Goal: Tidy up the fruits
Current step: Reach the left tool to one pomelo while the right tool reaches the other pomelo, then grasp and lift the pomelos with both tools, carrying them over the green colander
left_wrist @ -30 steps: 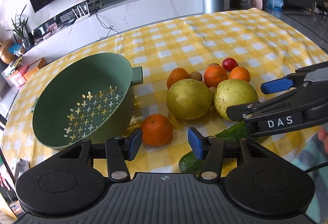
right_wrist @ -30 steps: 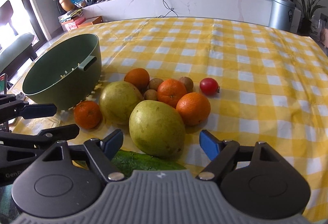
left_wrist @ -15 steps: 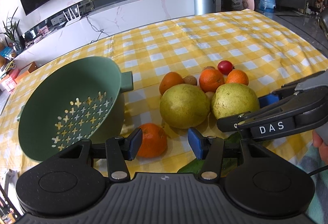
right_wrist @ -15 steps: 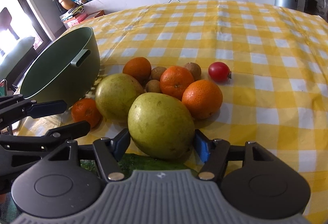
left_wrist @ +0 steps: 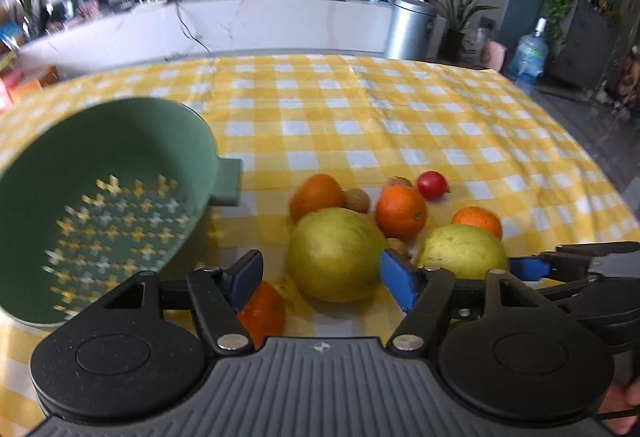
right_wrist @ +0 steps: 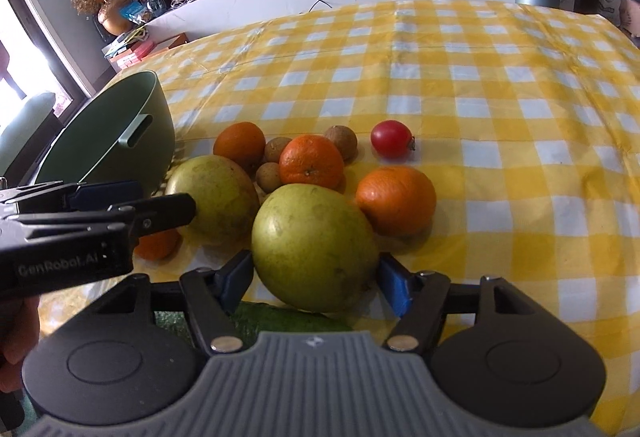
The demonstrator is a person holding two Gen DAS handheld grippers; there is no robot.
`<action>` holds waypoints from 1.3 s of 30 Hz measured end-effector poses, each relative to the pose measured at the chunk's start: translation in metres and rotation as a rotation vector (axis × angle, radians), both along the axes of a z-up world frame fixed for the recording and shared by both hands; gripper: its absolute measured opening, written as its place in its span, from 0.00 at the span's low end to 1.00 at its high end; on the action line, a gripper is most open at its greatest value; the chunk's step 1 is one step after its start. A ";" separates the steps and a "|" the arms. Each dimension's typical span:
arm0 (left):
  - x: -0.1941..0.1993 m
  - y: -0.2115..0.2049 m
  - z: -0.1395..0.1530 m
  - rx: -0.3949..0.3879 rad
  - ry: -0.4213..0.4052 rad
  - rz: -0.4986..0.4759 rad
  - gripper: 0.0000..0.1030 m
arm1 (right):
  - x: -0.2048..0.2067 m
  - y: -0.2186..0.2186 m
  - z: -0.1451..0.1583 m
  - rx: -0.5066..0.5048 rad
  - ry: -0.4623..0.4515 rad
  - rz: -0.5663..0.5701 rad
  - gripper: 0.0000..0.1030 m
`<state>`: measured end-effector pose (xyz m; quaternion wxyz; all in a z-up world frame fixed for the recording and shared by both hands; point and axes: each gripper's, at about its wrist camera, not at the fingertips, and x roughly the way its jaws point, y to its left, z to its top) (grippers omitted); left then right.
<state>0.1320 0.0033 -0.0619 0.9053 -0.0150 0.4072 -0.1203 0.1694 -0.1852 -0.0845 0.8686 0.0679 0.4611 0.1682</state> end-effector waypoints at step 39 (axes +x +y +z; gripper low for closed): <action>-0.012 -0.001 0.002 -0.054 -0.077 0.002 0.78 | -0.017 0.007 0.013 -0.043 -0.121 0.010 0.64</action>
